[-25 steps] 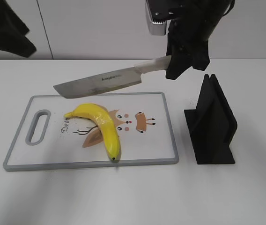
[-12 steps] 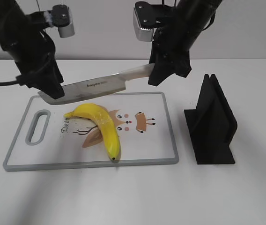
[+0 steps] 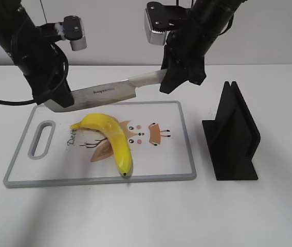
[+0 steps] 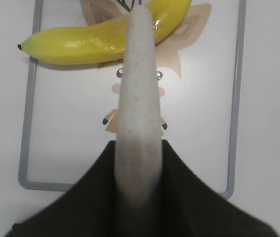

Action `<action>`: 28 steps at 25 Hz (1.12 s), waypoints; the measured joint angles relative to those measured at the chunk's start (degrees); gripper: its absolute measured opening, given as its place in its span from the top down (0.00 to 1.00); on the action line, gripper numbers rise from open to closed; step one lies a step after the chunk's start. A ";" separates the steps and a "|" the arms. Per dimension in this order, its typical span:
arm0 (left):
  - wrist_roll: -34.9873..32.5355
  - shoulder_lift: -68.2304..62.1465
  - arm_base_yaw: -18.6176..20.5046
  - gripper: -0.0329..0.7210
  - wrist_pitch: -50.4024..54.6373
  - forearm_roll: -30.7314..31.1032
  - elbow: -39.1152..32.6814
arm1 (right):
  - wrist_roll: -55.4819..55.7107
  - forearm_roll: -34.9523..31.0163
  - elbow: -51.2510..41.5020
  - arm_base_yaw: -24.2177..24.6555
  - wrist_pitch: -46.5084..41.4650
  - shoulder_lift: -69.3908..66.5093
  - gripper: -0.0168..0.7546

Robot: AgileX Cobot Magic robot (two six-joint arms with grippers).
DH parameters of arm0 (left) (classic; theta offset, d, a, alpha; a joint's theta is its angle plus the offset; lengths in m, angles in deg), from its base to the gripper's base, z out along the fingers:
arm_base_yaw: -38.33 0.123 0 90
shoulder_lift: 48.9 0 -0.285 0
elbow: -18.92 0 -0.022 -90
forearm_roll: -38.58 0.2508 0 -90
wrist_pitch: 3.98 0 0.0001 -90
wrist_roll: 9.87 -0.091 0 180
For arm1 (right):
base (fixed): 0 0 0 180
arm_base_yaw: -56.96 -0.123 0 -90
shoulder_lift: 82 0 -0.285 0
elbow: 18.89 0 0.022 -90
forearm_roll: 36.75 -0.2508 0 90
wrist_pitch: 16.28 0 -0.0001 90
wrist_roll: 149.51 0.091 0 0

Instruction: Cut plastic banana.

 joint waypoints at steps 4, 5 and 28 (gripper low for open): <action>-0.13 0.00 0.00 0.95 -0.22 0.19 0.00 | -0.04 -1.31 0.00 0.18 0.44 -0.02 0.76; -0.17 0.00 0.00 0.95 -0.22 0.26 0.00 | -0.04 -1.61 0.00 0.17 0.55 -0.07 0.76; 7.42 -11.99 -4.09 0.94 -2.61 1.56 1.06 | 9.42 10.09 0.57 -0.98 -1.74 -13.25 0.75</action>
